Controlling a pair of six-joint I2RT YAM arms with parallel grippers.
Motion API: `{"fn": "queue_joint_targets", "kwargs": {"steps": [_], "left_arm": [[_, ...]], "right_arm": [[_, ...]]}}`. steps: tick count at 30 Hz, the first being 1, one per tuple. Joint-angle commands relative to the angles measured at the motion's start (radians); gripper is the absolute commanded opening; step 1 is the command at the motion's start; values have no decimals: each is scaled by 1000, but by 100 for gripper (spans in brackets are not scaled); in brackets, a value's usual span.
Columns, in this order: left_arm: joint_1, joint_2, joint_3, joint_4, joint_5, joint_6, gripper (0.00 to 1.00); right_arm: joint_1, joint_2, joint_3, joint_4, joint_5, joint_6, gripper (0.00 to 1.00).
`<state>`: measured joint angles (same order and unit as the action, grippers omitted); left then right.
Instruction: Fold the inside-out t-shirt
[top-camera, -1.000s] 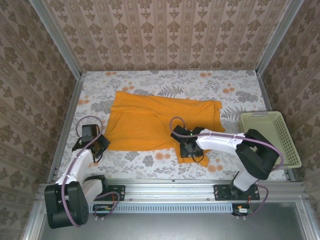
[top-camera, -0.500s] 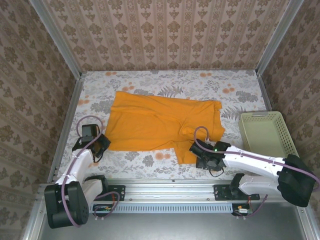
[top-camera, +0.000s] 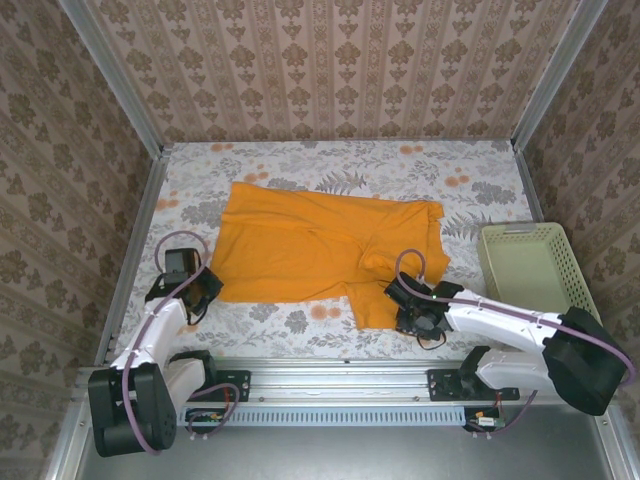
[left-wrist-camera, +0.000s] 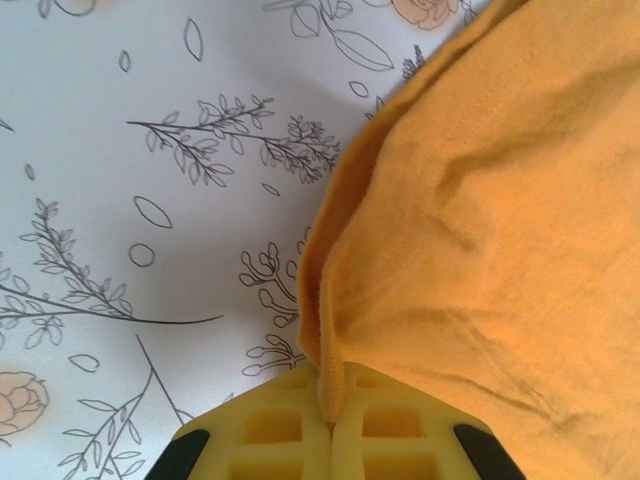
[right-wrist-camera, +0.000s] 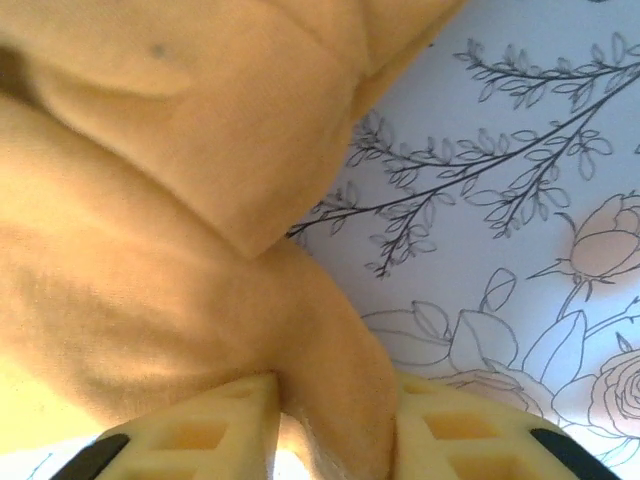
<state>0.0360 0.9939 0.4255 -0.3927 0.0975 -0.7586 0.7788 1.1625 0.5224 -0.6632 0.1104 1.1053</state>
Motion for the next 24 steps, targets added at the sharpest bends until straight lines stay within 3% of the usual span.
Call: {"fn": "queue_joint_targets", "kwargs": {"steps": [1,6,14,19,24], "left_arm": [[-30,-5,24,-18,-17,12,0],[-92,-46,16,-44,-61,-32,0],[-238,-260,-2,-232,-205,-167,0],[-292,-329,13,-311,-271,-231,0],[-292,-192,106,-196,-257,-198,0]], "right_arm": [[0,-82,10,-92,11,-2,18],[-1,-263,34,-246,35,25,1],[-39,-480,135,-515,143,61,0],[-58,-526,163,-492,149,57,0],[-124,-464,227,-374,107,-6,0]]}}
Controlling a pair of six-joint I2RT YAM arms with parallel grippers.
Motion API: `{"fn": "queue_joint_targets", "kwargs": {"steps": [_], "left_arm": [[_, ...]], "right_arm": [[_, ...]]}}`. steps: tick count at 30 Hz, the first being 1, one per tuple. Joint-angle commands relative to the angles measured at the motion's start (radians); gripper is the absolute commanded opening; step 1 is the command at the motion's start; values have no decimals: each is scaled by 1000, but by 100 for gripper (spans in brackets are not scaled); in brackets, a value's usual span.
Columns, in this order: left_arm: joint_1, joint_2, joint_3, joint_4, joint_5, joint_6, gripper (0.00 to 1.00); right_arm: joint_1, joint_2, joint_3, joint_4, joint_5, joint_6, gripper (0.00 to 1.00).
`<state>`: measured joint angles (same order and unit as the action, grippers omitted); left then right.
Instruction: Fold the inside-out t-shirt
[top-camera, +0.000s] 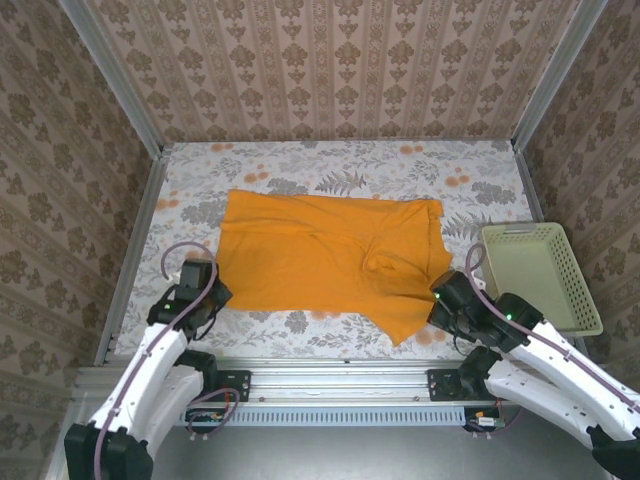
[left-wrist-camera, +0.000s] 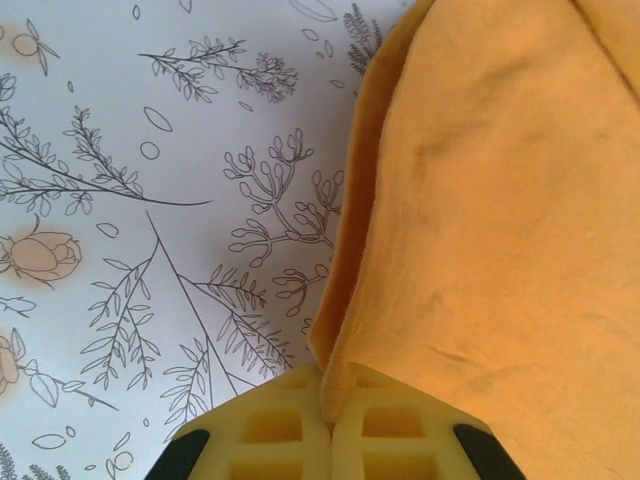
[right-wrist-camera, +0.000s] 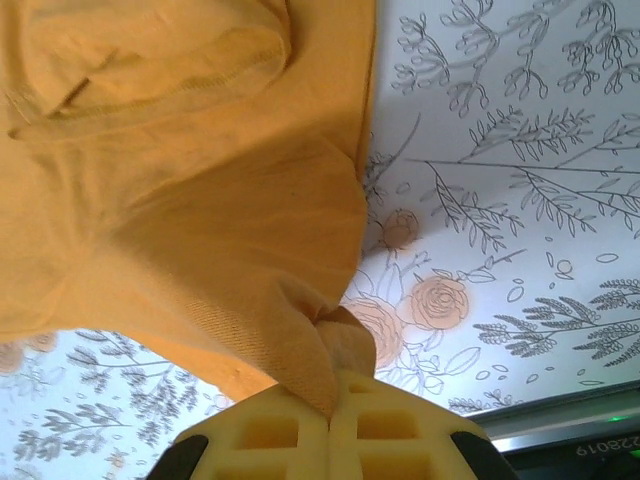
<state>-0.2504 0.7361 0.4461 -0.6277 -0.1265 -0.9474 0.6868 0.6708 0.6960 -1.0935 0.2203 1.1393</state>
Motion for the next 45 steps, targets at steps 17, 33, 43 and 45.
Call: {"fn": "queue_joint_targets", "kwargs": {"steps": [17,33,43,45], "left_arm": [[90,731,605,224,-42,111,0],[140,1085,840,243,12,105,0],[165,1210,938,207,41,123,25],[170,1186,950,176,16,139,39]], "right_arm": [[-552,595,393,425,-199,-542,0],[-606,1050,671,532,-203,-608,1],[-607,1195,769,517,-134,-623,40],[-607,1181,777,500,-100,-642,53]]}}
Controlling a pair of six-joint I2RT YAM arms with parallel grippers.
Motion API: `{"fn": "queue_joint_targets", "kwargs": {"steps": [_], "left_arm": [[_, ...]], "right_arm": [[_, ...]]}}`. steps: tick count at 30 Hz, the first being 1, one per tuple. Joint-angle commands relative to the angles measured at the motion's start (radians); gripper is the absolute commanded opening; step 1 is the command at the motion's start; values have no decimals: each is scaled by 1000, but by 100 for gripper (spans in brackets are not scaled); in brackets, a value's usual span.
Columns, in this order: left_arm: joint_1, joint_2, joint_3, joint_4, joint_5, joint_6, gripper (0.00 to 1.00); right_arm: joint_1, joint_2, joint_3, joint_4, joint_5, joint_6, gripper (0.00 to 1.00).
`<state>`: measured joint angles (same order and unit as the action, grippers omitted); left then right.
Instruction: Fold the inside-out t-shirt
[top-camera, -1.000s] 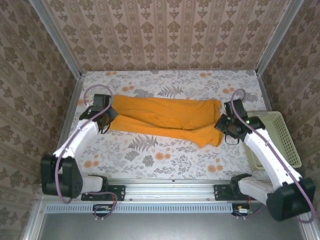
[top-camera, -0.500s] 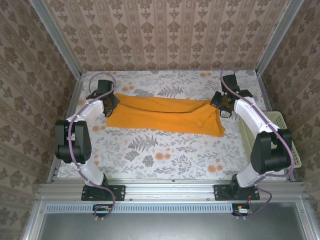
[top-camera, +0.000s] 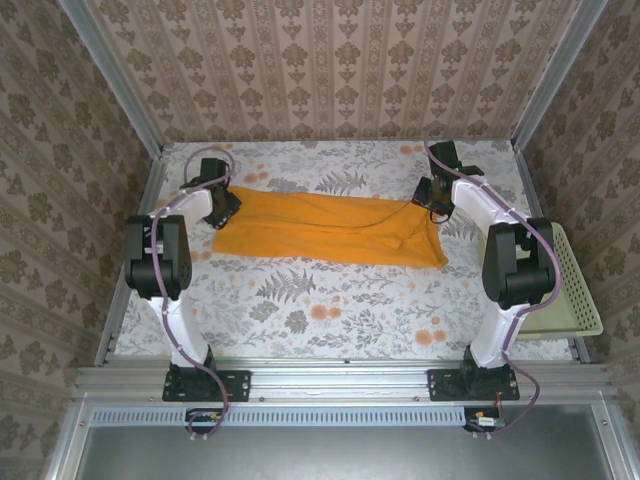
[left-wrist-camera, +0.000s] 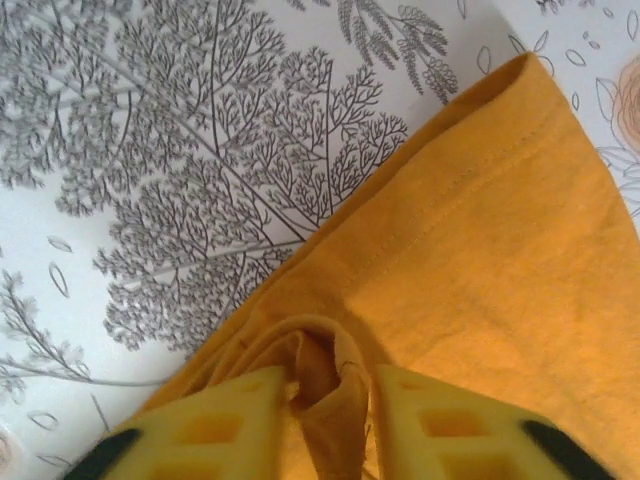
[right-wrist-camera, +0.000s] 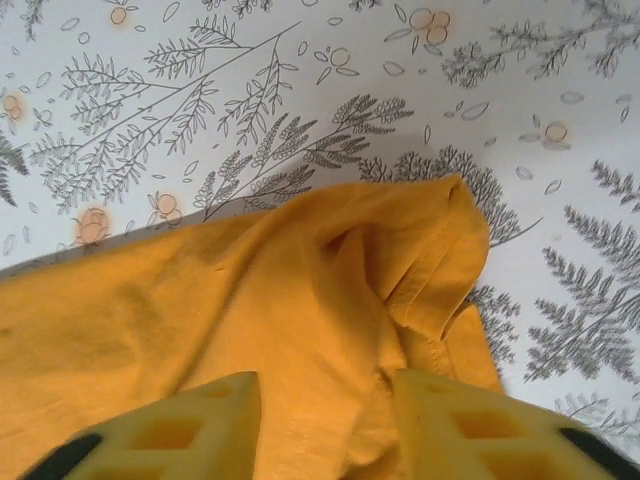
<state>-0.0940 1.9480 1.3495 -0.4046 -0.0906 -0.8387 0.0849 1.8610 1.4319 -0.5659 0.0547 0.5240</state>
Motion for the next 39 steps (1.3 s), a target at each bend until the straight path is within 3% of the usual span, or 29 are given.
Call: {"fn": "queue_joint_targets", "kwargs": {"steps": [1,5,9,12,16,21,28,35,39], "left_arm": [[20,-45,47,-59,-32,40,44],[8,-166,-2,-74,-75,91,51],[-69,-271,-101,-6,-66,133,52],[-130,-251,-132,53,11,152,50],[-143,-133,-120,106,99,139,47],[-95,9,-67,169,160,165,47],[1,87,-41,171,214,193,49],[13,1,-54,122,223,222,56],[9,-88,-61,77,246,240,60]], "right_arm": [[-4,-24,44,-42,80,-41,57],[10,-116,0,-68,93,-83,62],[61,-195,-99,-42,-11,-94,61],[140,-188,-134,-25,-75,-83,61],[197,-104,-132,8,-99,-34,62],[155,40,-110,73,-141,16,61],[53,150,-75,53,-56,21,61],[15,69,-70,36,-72,-30,68],[-4,-52,-108,0,-36,-40,80]]}}
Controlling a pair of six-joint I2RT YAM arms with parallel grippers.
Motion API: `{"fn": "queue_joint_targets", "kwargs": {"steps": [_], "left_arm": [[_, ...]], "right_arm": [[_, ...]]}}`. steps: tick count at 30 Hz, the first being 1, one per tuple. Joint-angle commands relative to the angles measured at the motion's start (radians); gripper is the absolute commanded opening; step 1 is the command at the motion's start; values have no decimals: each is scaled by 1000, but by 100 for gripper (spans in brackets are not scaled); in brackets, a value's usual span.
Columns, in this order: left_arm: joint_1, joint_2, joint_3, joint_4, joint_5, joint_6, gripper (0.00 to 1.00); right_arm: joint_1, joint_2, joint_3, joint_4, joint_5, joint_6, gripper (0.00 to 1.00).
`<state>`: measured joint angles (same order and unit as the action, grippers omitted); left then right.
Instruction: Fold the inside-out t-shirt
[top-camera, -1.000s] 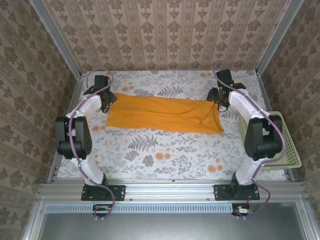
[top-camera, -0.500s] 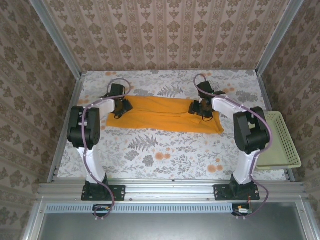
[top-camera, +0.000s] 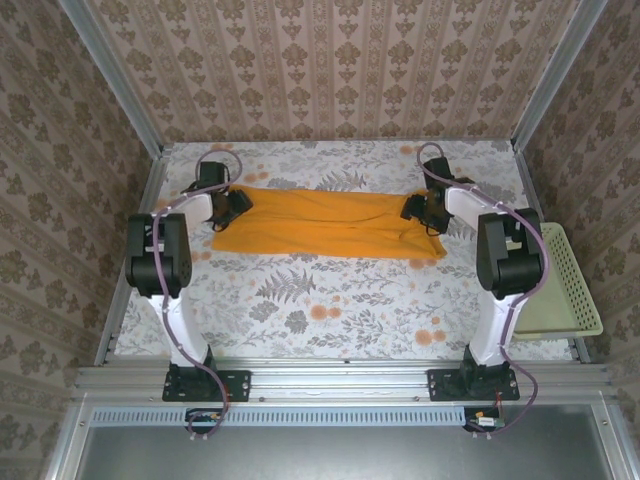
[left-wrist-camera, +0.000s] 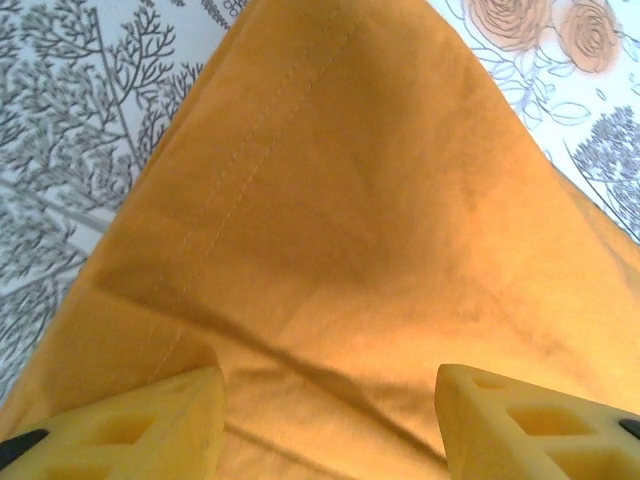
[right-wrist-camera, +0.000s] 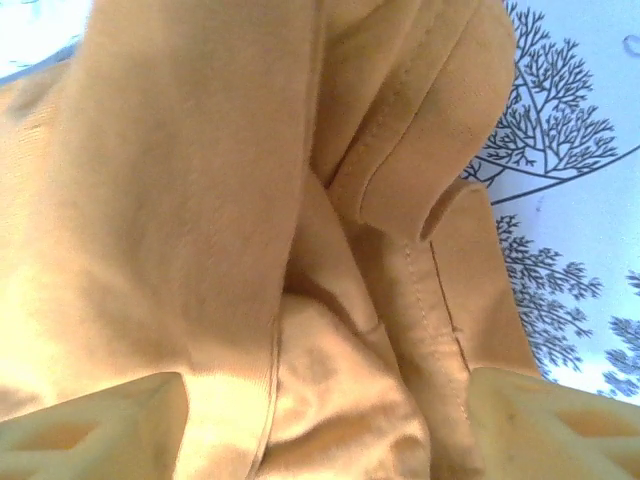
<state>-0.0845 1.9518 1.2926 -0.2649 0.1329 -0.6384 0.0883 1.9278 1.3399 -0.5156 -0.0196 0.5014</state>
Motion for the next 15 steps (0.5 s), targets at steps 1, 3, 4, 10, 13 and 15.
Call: {"fn": "queue_joint_targets", "kwargs": {"steps": [1,3,4,10,13,15], "left_arm": [[-4,-110,3,-88,29,47,61],[-23,-141,7,-112,41,57,61],[-38,-155,4,-113,46,65,62],[-89,-125,13,-95,41,86,62],[-82,-75,24,-65,44,96,62],[-70,-38,37,-60,45,103,62]], "right_arm": [[-14,-144,-28,-51,42,-19,83],[-15,-175,-40,-46,52,-30,91],[-14,-175,-41,-47,49,-36,96],[-12,-103,-5,-66,46,-38,100],[-10,-57,21,-80,48,-45,100],[-10,-33,35,-87,54,-50,100]]}}
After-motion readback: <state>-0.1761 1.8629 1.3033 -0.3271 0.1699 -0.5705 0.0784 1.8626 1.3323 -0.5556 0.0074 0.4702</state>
